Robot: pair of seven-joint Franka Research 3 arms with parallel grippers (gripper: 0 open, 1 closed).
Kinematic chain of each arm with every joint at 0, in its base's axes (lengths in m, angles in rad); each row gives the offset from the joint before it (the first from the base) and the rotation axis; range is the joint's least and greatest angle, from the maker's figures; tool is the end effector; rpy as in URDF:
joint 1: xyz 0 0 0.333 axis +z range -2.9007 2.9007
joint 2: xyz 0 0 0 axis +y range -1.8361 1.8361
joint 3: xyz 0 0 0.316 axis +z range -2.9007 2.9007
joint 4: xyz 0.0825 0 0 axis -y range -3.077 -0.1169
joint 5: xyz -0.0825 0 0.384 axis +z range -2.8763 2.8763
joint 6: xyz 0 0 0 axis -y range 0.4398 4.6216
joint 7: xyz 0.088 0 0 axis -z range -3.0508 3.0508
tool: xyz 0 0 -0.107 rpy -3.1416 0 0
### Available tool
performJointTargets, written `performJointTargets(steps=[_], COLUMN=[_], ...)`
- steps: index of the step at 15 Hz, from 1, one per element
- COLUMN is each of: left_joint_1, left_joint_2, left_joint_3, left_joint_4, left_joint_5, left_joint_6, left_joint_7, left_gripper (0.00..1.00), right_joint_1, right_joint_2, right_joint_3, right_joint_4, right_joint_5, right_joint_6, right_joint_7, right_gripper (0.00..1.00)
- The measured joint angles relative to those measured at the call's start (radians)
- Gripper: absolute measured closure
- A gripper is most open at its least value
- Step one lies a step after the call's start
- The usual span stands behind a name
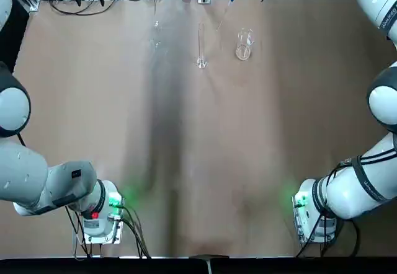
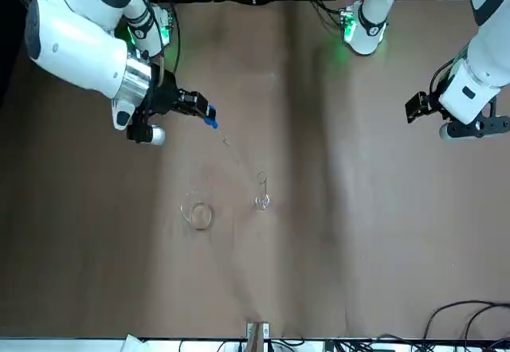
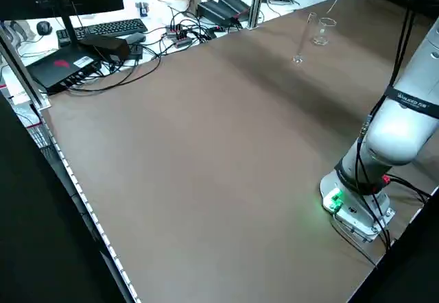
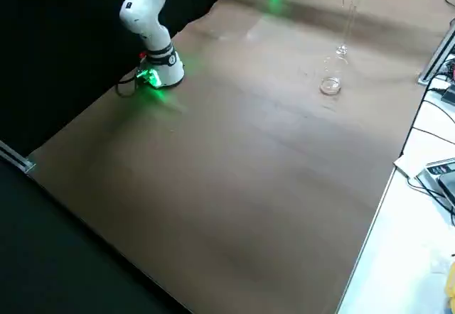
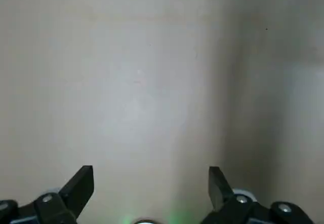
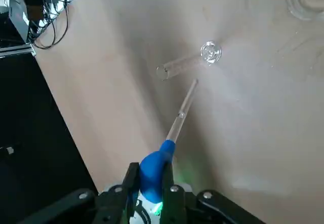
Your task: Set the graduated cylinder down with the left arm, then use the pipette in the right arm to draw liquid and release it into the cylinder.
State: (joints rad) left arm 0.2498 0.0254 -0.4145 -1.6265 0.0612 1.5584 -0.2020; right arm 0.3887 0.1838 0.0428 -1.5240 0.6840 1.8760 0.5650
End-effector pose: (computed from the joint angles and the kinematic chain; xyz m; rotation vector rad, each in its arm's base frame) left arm 0.5510 -0.0822 0.5845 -3.0719 -0.0536 0.1238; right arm 0.5601 0.3078 0.5844 -2.4354 0.3574 0.2321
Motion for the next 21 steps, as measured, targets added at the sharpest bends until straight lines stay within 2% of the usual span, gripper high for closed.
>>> performJointTargets(steps=[10,21], left_joint_1=[0.0,0.0], left_joint_2=[0.001,0.005], left_joint_3=[-0.003,-0.003], left_joint_4=[0.0,0.0], left_joint_5=[0.0,0.0], left_joint_6=[0.0,0.001], left_joint_7=[0.0,0.0], left_gripper=[0.0,0.0], right_joint_1=[0.025,0.08], right_joint_2=[0.0,0.005], right_joint_3=[-0.001,0.0], right_joint_4=[0.026,0.033], right_joint_5=[0.055,0.057], right_joint_6=[0.025,0.143], right_joint_7=[0.019,0.019], right_gripper=[0.77,0.77])
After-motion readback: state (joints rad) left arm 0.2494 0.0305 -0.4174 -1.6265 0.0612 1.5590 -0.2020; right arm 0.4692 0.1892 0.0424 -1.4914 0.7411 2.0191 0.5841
